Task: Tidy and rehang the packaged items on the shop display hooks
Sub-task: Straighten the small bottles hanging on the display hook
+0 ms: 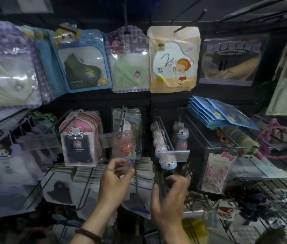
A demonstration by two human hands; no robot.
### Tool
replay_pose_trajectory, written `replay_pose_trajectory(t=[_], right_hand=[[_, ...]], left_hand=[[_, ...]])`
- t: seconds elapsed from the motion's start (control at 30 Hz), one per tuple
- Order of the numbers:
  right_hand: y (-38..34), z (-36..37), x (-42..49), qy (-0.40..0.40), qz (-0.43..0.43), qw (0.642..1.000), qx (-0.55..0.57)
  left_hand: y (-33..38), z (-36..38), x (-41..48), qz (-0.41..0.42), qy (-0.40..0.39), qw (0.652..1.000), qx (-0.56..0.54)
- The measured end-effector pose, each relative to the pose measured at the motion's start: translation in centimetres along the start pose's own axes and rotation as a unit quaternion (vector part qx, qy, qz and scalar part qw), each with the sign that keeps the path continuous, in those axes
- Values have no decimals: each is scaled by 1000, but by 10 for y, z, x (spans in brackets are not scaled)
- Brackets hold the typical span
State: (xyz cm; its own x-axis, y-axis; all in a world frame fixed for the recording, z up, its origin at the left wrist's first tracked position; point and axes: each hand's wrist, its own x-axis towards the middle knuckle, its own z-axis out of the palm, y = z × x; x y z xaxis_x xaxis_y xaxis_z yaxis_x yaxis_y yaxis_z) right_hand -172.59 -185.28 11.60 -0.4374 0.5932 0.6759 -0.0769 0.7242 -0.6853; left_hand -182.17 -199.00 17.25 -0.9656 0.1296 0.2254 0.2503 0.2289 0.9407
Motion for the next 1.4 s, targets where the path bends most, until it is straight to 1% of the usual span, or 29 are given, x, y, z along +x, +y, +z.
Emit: replay_pose_trajectory(t=[0.03,0.1,0.2,0.27,0.33,0.4,0.47,0.53,0.6,0.67,0.7,0.73,0.83,0.9,1.0,1.17,1.3,1.4], right_hand=[[-6,4,-6,-43,-14,998,32],[-18,16,-4,-140,-1,987,78],[-43,34,22,-211,57,967,131],[-57,43,44,-237,120,943,200],[-67,51,64,-242,179,924,237],[-75,62,82,-248,237,907,243],[-83,73,99,-252,277,898,231],[-87,86,108,-256,283,893,239],[-91,90,110,-276,286,885,241],[-89,93,110,-288,285,884,234],[-90,91,110,-287,285,883,237],[-89,91,112,-289,284,882,240],[-86,93,122,-280,287,879,259],[-76,107,127,-257,287,894,228],[-44,135,130,-269,265,910,173],[-68,106,130,-295,232,911,168],[-81,79,122,-325,242,882,240],[-81,68,103,-307,239,887,249]], left_hand=[[0,-3,8,10,5,1000,7],[0,-7,25,28,19,999,32],[11,-5,50,28,16,996,85],[15,-3,69,0,12,991,135],[16,-1,84,-22,-28,986,162],[26,-1,87,-43,-80,983,158],[32,1,91,-26,-113,979,169],[37,1,95,-7,-121,975,188],[30,-1,105,9,-130,975,180],[26,-2,112,4,-142,975,170],[23,-2,115,-11,-141,976,164],[23,-3,116,-21,-137,980,146],[15,-6,120,26,-129,988,84],[15,-9,119,26,-114,992,46],[15,-15,117,6,-102,995,16],[15,-27,98,-1,-121,992,-18],[18,-31,80,-18,-95,995,-26],[26,-41,54,-26,-99,994,-32]])
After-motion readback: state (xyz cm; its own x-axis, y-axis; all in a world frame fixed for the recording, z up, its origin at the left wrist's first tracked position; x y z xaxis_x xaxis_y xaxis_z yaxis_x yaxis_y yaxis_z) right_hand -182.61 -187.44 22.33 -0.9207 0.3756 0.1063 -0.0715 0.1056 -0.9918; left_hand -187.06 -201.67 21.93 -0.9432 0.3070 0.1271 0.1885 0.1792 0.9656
